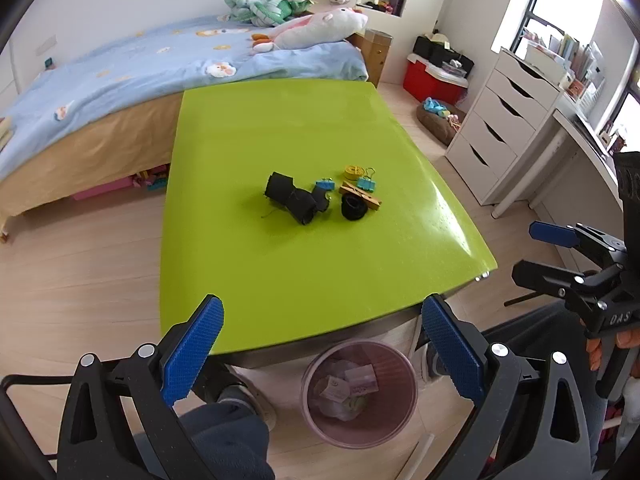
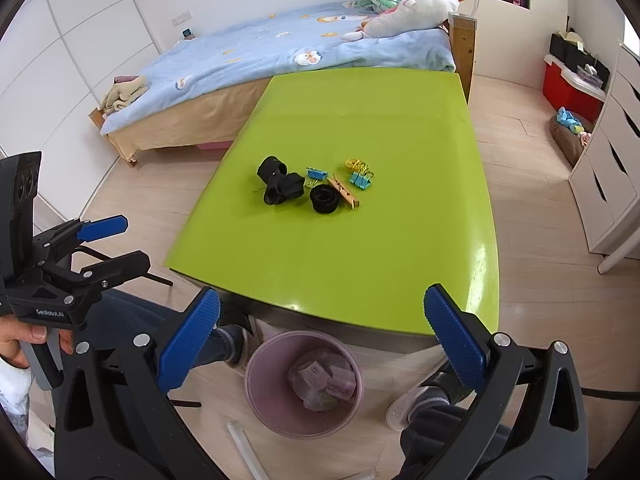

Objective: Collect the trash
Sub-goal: 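Bring both tools back above the table, then reach the left gripper to the black socks and close on them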

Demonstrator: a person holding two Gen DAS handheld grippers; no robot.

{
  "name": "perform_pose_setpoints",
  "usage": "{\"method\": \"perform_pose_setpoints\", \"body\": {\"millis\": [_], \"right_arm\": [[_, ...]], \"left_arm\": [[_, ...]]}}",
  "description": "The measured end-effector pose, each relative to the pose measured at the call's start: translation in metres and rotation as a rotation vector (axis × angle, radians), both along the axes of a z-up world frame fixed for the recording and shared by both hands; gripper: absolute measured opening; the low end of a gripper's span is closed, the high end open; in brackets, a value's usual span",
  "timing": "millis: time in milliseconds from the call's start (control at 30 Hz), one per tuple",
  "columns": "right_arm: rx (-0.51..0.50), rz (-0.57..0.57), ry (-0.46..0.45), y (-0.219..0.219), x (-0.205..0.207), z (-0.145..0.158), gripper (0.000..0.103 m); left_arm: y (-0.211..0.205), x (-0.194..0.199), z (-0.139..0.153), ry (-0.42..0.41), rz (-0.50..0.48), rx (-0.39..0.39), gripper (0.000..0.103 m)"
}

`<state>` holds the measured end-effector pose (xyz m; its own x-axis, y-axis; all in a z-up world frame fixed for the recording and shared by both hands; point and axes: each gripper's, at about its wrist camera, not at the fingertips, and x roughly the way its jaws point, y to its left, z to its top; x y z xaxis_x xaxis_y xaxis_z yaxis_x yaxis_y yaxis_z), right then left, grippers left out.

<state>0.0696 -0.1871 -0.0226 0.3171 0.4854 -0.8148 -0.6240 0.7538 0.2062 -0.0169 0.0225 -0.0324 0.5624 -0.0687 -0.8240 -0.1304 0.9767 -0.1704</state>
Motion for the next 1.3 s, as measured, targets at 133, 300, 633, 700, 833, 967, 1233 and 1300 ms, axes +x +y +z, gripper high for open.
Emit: {"method": "perform_pose_setpoints", "body": {"millis": [133,300,633,700,833,967,1233,1300], "right_arm": [[-0.005,0.008,-0.003,0.009,0.012,0.000,0.100],[-0.015,0.014,-0.009,0.018,0.023,0.000,0.100],[-0.027,0.021,0.013,0.023,0.031,-0.009,0.100],[-0.028,0.022,0.016,0.024,0.031,-0.011,0.100],[-0.031,0.019,0.026,0.023,0.033,-0.015,0.100],[-0.037,0.017,0.037,0.021,0.035,-0.019,0.100],[-0.048,0.005,0.057,0.016,0.039,-0.029,0.100],[-0.048,0.004,0.061,0.015,0.039,-0.030,0.100]], "left_arm": [[0.011,0.025,-0.001,0.015,0.027,-0.012,0.095],[0.024,0.059,-0.007,0.055,0.059,-0.030,0.095],[0.043,0.126,-0.035,0.165,0.129,-0.081,0.095],[0.048,0.139,-0.043,0.197,0.154,-0.107,0.095],[0.057,0.158,-0.064,0.264,0.214,-0.151,0.095],[0.067,0.169,-0.087,0.337,0.300,-0.197,0.095],[0.070,0.176,-0.108,0.383,0.363,-0.237,0.080],[0.070,0.176,-0.111,0.391,0.370,-0.243,0.076]]}}
